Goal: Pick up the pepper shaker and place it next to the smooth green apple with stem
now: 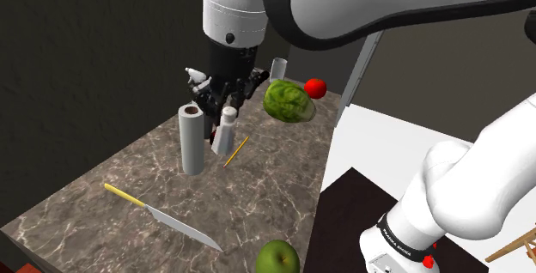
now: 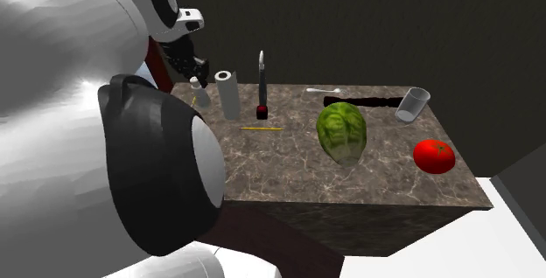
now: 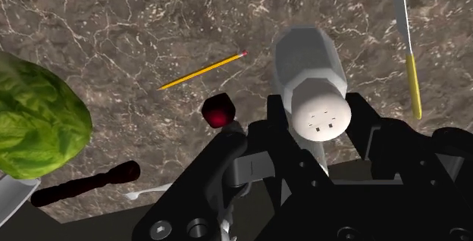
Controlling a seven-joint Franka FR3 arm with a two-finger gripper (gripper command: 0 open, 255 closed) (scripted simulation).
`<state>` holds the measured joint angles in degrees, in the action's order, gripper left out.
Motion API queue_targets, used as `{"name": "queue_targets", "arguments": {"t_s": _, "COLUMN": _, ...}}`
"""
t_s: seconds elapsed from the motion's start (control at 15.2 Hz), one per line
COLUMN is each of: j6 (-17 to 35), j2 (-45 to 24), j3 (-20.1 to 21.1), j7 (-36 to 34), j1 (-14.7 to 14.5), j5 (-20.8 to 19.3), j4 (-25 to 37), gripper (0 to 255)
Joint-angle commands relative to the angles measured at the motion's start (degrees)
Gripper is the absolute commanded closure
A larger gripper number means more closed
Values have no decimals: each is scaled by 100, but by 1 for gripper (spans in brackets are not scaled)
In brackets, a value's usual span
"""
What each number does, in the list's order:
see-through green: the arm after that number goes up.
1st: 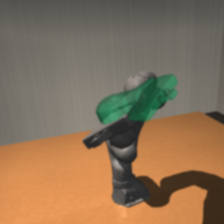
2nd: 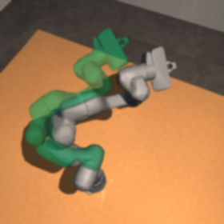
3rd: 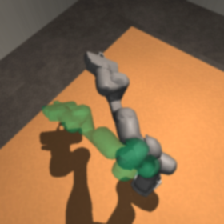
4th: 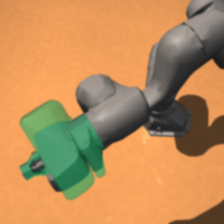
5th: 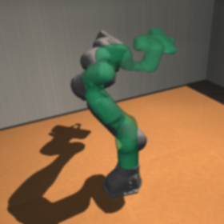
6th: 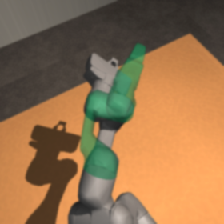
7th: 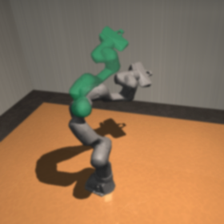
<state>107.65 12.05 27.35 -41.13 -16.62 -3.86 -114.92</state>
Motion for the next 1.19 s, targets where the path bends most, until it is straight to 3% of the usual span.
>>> {"name": "queue_targets", "arguments": {"t_s": 0.0, "j6": -73, "j2": 0, "j3": 188, "j7": -302, "j1": -117, "j5": 20, "j4": 42, "gripper": 255}}
{"name": "queue_targets", "arguments": {"t_s": 0.4, "j6": -299, "j2": -463, "j3": 802, "j7": -1270, "j1": -411, "j5": -175, "j4": 557, "gripper": 255}}
{"name": "queue_targets", "arguments": {"t_s": 0.79, "j6": -607, "j2": -1219, "j3": 1379, "j7": -2310, "j1": -786, "j5": -626, "j4": 1305, "gripper": 255}}
{"name": "queue_targets", "arguments": {"t_s": 1.12, "j6": -234, "j2": -1239, "j3": 1369, "j7": -2378, "j1": -791, "j5": -656, "j4": 941, "gripper": 255}}
